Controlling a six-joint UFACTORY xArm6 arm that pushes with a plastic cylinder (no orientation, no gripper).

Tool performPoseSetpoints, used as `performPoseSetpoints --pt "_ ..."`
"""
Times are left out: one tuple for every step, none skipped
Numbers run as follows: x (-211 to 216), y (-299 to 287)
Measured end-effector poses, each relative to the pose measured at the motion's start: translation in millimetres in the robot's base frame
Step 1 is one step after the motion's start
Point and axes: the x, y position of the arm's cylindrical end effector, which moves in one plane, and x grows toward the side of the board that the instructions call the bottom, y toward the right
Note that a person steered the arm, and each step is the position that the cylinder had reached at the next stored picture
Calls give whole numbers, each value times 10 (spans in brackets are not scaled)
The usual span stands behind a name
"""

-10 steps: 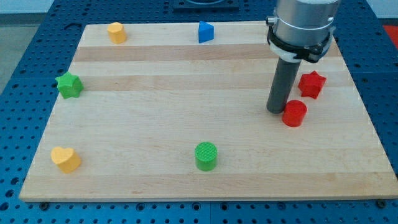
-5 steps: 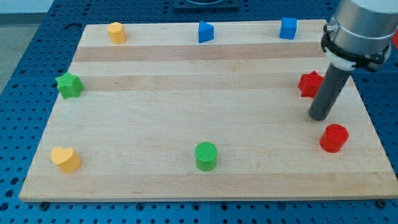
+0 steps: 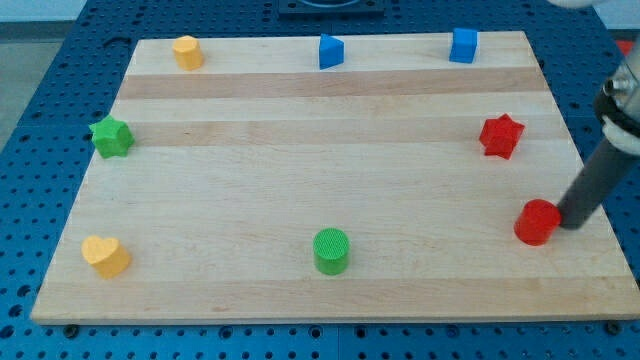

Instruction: Slide the red circle towards the bottom right of the board

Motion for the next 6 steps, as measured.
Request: performPoseSetpoints --pt "-375 -43" --pt "-347 -212" --pt "-155 -363" --pt "-26 -435" --pt "23 -435" --pt "14 -437"
